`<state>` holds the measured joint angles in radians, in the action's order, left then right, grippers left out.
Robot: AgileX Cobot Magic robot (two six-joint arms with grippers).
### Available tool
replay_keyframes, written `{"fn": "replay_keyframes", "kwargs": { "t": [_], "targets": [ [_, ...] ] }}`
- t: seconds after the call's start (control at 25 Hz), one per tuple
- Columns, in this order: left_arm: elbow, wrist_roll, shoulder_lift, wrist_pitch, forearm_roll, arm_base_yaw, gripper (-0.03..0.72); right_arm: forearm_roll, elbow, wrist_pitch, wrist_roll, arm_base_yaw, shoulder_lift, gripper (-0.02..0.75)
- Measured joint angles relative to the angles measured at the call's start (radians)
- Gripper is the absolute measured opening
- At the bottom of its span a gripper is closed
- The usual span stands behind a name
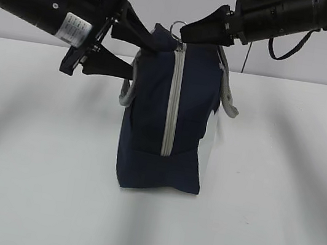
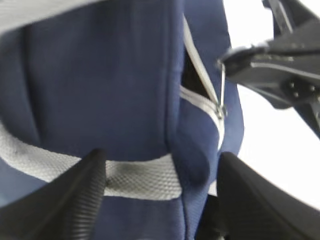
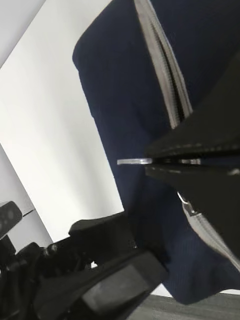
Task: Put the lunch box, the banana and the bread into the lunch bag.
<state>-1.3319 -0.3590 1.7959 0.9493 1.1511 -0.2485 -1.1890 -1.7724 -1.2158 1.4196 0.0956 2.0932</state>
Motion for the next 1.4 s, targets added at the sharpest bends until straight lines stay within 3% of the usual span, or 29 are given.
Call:
{"fn": "replay_keyframes", "kwargs": {
  "t": [0.2, 0.52, 1.4],
  "targets": [
    [-0.012, 0.023, 0.018, 0.003, -0.029, -0.041, 0.351, 0.016, 0.0, 0.0, -0.007, 0.0, 0.0, -0.016],
    [-0.014, 0.019, 0.018, -0.017, -0.037, -0.049, 0.041, 0.065, 0.0, 0.0, -0.033, 0.0, 0.0, -0.016],
    [-0.014, -0.098, 0.018, -0.003, -0.026, -0.049, 0.029, 0.028, -0.069, -0.01, -0.025, 0.0, 0.025, -0.016]
  ]
}}
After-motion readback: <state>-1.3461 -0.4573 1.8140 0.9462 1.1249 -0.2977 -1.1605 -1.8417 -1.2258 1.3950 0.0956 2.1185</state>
